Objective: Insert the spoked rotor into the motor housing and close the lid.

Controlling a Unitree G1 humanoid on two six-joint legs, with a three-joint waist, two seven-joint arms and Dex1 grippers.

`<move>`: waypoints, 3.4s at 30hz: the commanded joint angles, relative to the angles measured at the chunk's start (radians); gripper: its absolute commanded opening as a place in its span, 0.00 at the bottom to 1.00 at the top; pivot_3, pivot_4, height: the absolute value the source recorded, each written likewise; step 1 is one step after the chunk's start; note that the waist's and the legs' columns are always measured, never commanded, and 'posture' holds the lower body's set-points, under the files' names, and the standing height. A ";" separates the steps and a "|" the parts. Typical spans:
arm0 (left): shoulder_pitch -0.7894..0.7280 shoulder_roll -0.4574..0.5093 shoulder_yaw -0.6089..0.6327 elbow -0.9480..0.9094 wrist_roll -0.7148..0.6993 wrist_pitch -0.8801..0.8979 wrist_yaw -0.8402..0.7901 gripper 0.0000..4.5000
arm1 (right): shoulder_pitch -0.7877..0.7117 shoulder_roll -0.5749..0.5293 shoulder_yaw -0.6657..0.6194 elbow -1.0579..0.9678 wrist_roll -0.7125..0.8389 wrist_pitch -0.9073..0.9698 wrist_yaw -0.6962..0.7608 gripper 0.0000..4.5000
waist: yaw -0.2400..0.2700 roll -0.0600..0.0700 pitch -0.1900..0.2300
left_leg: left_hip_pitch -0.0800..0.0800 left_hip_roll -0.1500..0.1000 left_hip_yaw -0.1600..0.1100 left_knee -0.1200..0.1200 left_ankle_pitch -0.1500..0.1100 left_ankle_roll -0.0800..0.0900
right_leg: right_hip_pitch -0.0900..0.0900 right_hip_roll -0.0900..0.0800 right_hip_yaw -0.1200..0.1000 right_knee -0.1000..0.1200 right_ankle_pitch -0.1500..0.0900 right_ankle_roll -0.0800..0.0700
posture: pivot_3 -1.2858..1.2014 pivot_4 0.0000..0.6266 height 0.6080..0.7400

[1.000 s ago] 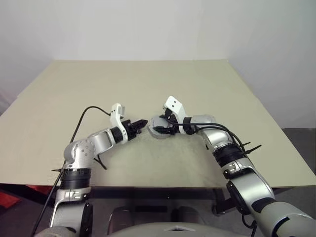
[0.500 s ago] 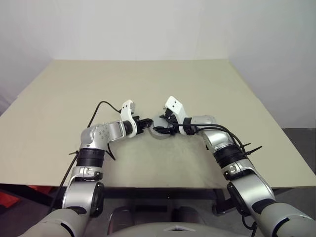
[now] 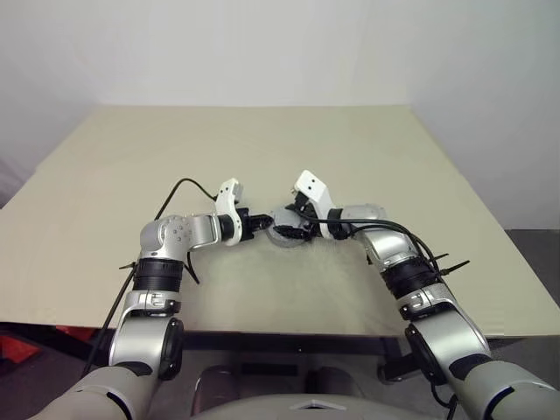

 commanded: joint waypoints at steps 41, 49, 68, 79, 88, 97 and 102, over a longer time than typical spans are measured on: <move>0.048 -0.015 -0.012 -0.069 0.018 0.050 -0.070 0.00 | -0.139 -0.114 -0.334 0.037 0.417 0.736 -0.019 0.99 | 0.013 0.003 0.004 | -0.009 -0.003 0.000 -0.003 0.000 0.000 | -0.002 -0.002 0.000 -0.010 0.002 -0.004 | 0.52 0.00 1.00; 0.071 -0.015 -0.008 -0.096 0.016 0.056 -0.069 0.00 | -0.119 -0.129 -0.326 0.100 0.415 0.753 -0.036 0.99 | 0.024 0.003 0.004 | -0.008 -0.003 0.000 -0.002 0.000 0.000 | -0.002 -0.002 0.000 -0.008 0.002 -0.004 | 0.52 0.00 1.00; 0.090 -0.020 0.009 -0.124 0.014 0.065 -0.057 0.00 | 0.016 -0.172 -0.237 -0.039 0.461 0.869 0.040 0.99 | 0.027 0.003 0.003 | -0.006 -0.003 0.000 0.000 0.001 0.000 | 0.001 -0.004 -0.001 -0.006 0.002 -0.004 | 0.52 0.00 1.00; 0.097 -0.019 0.015 -0.134 0.014 0.068 -0.048 0.00 | -0.045 -0.045 -0.314 0.017 0.473 0.896 -0.074 0.99 | 0.017 0.002 0.003 | -0.002 -0.003 0.000 0.000 0.002 -0.001 | 0.001 -0.003 -0.001 -0.002 0.002 -0.004 | 0.52 0.00 1.00; 0.106 -0.019 0.023 -0.149 0.011 0.073 -0.039 0.00 | -0.074 0.037 -0.388 0.045 0.488 0.941 -0.154 0.99 | 0.003 0.002 0.003 | 0.001 -0.003 0.000 0.000 0.005 -0.006 | 0.000 -0.003 0.000 0.005 0.002 -0.003 | 0.52 0.00 1.00; 0.106 -0.018 0.028 -0.153 0.014 0.075 -0.039 0.00 | -0.097 0.127 -0.509 0.000 0.544 1.059 -0.232 0.99 | -0.002 0.002 0.003 | 0.000 -0.002 0.000 -0.001 0.005 -0.006 | -0.002 -0.002 0.001 0.004 0.002 -0.003 | 0.52 0.00 1.00; 0.104 -0.017 0.028 -0.154 0.017 0.074 -0.039 0.00 | -0.102 0.175 -0.561 -0.025 0.564 1.106 -0.270 0.99 | 0.001 0.004 0.004 | -0.001 -0.002 0.000 -0.002 0.005 -0.006 | -0.004 -0.002 0.001 0.004 0.002 -0.004 | 0.52 0.00 1.00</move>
